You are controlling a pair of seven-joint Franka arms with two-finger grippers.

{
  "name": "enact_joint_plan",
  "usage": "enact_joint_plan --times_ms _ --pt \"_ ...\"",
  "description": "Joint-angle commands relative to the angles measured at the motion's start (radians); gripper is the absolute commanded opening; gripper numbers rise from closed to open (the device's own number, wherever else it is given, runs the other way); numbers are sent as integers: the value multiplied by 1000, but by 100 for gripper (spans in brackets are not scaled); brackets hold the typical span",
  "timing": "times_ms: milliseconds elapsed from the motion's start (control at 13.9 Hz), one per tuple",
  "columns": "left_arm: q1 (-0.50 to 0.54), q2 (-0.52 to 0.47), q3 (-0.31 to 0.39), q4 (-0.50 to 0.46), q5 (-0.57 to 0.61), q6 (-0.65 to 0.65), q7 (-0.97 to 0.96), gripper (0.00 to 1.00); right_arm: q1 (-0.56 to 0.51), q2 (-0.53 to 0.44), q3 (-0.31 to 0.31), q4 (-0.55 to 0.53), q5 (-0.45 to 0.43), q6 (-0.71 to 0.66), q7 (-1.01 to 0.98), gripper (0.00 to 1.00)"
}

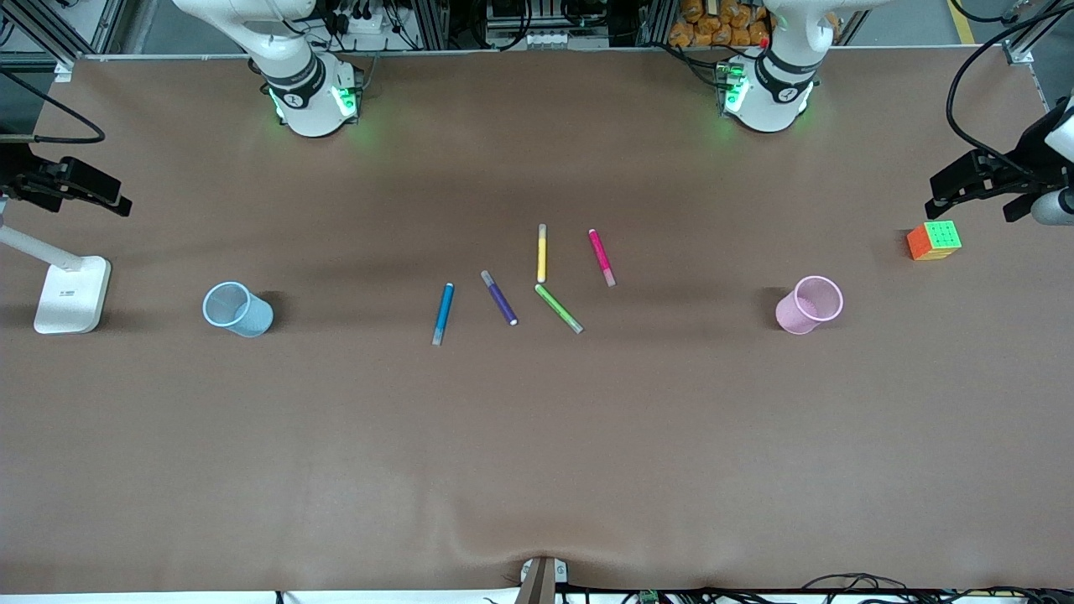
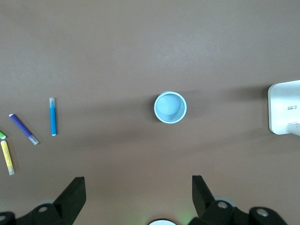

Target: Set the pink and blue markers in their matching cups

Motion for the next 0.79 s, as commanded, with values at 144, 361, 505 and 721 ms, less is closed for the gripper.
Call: enact_joint_plan --times_ms 144,361,505,721 --pt "6 3 -3 19 -14 -22 5 100 3 -8 -1 5 0 -23 20 100" --pt "0 6 -3 23 -11 -34 3 100 3 -8 -1 5 0 -23 20 100" --pt "-4 27 -4 49 2 -54 5 100 5 -8 -1 5 -1 -23 20 100" --pt "2 54 -6 34 1 -77 3 100 11 -8 1 4 0 -22 20 100"
